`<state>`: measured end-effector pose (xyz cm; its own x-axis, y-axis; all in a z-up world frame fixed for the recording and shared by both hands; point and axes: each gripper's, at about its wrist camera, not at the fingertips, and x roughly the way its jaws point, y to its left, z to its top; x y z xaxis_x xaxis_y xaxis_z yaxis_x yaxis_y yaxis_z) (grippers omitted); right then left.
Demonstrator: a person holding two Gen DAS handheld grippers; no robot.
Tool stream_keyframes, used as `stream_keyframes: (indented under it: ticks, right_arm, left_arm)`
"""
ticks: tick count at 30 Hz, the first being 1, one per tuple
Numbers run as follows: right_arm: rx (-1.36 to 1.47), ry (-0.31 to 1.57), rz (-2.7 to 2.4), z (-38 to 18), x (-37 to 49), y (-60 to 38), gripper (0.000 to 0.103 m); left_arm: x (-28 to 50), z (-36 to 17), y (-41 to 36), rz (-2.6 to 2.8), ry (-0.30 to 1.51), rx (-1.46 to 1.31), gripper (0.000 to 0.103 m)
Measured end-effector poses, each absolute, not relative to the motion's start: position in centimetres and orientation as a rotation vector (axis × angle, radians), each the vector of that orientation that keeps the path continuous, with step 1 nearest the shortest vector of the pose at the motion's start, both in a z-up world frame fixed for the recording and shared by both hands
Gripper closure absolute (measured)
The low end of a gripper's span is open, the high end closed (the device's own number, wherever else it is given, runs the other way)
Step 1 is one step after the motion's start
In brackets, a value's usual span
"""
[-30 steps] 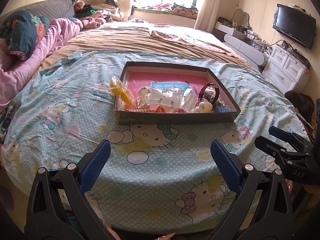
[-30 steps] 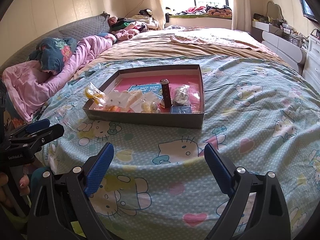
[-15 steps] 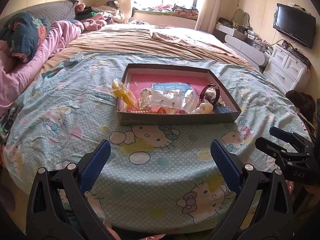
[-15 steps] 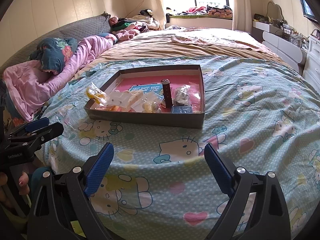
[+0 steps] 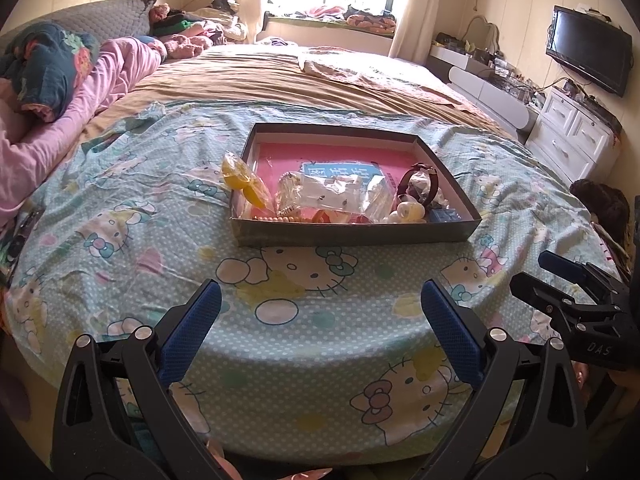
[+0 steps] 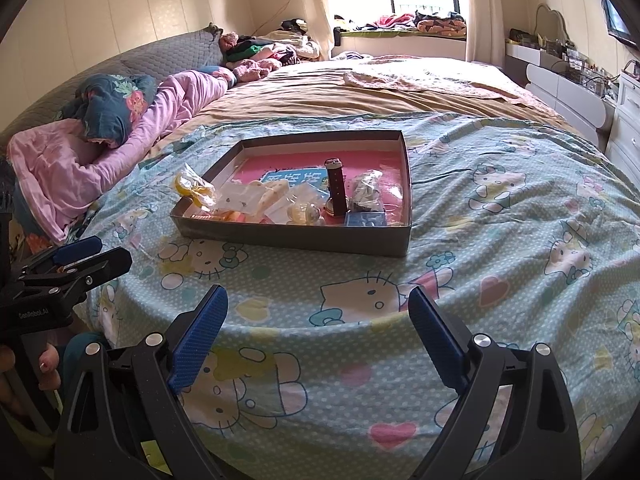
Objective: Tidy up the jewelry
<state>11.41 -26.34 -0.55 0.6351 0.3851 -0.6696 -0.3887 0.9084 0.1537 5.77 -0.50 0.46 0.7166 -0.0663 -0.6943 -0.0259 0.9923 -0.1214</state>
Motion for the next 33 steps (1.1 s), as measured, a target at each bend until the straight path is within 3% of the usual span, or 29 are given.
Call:
stream_keyframes:
  ticks: [33]
  right_arm:
    - [-0.022,0.777,0.437,-0.67,11.91,-25.86,0.012]
  left_arm:
    - [6.08,0.11,-0.03,-0.006,0.790,-0.130,0.010]
